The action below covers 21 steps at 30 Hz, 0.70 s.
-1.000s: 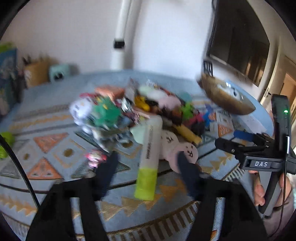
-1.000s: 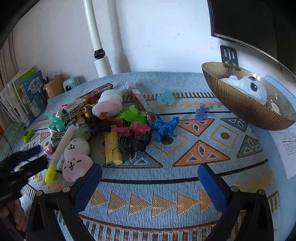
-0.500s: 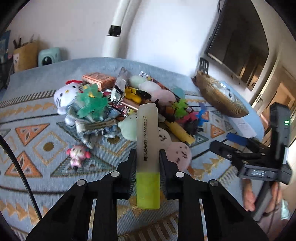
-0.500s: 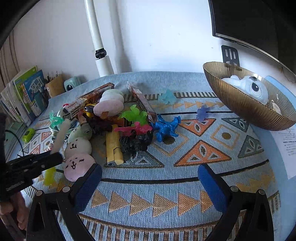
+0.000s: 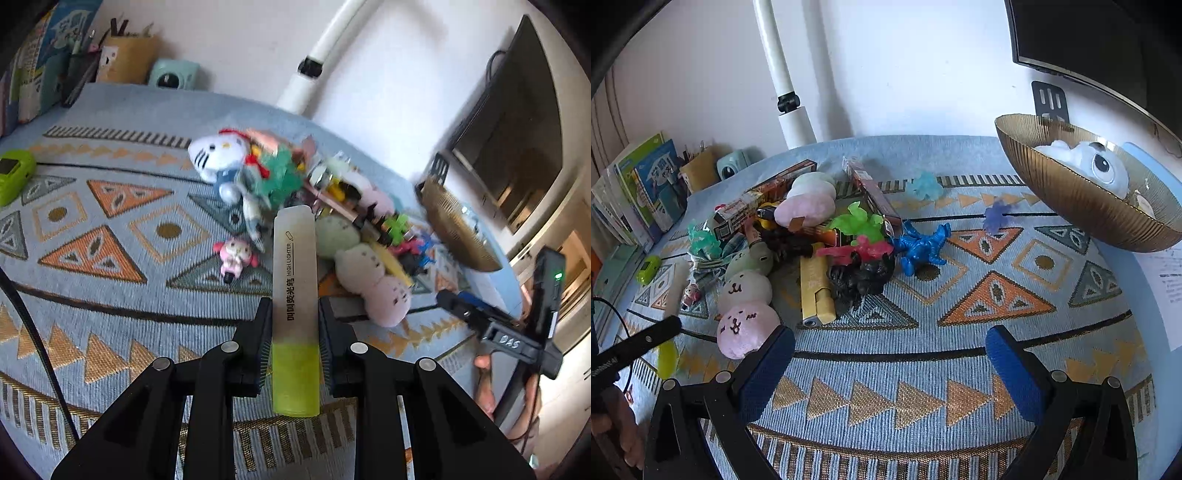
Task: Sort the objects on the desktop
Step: 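Grasp the yellow-green highlighter with the left gripper and lift it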
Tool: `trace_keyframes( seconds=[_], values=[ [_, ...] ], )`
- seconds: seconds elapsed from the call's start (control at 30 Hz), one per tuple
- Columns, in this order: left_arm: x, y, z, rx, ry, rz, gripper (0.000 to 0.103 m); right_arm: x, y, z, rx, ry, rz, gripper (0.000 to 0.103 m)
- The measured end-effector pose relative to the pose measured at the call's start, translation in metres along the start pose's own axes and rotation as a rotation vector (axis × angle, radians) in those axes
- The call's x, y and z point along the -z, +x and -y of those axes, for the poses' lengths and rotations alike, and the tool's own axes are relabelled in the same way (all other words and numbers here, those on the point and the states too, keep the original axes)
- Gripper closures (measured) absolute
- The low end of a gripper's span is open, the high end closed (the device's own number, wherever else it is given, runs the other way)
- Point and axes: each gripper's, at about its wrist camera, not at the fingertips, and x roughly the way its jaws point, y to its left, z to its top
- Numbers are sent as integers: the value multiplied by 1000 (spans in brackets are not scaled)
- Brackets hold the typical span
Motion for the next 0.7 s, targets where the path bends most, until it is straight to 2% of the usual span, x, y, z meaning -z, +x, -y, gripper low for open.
trace_keyframes(
  seconds=[0.17,0.7],
  values=[
    [0,7,0,-9,1,-31,83,0,1,0,-4,-3,-9,0],
    [0,7,0,-5,0,-31,82,-1,5,1,-10,-4,-26,0]
  ],
)
